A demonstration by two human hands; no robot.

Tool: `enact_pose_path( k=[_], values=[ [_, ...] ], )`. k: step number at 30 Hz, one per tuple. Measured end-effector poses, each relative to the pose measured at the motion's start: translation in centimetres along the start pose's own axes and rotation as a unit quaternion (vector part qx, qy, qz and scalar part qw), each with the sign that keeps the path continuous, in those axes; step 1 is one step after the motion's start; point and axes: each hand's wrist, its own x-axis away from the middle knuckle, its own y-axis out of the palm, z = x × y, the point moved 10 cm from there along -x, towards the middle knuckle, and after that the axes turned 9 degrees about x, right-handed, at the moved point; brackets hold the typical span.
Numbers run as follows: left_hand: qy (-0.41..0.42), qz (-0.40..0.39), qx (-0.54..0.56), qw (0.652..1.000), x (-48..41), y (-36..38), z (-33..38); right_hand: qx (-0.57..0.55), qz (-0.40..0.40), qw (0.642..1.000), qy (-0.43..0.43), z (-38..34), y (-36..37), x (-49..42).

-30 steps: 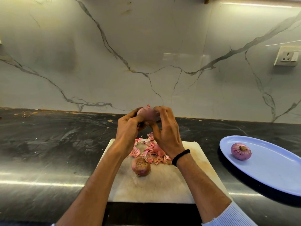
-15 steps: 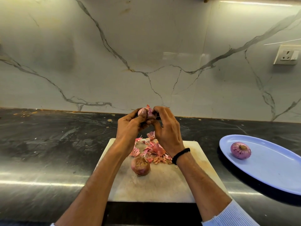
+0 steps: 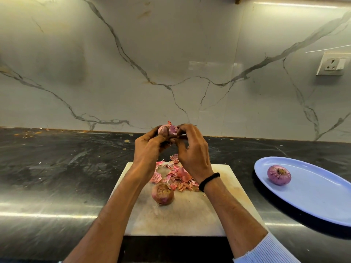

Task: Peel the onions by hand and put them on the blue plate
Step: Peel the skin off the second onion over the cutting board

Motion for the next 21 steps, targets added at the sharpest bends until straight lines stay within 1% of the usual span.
enact_pose_path(
  k=[3,8,11,16,21],
  values=[
    [0.003,0.01,0.003,1.0,-0.1,-0.3,0.2,-0.021,0.011,1.0,0.015,0.1,-0.2,-0.1],
    [0.005,0.012,-0.012,1.0,-0.1,-0.3,0.0,0.041,0.058,0.997,-0.018,-0.6,-1.3,0.0],
    [0.001,0.005,-0.015,1.0,-0.1,-0.2,-0.1,0.05,0.083,0.995,-0.038,-1.0,-1.8,0.2],
    [-0.013,0.016,-0.017,1.0,-0.1,-0.4,-0.4,0.077,0.081,0.993,-0.025,-0.7,-1.4,0.2],
    [-0.042,0.049,0.028,0.998,-0.5,-1.0,-0.7,0.073,0.068,0.995,0.016,0.3,-1.2,0.1]
  ],
)
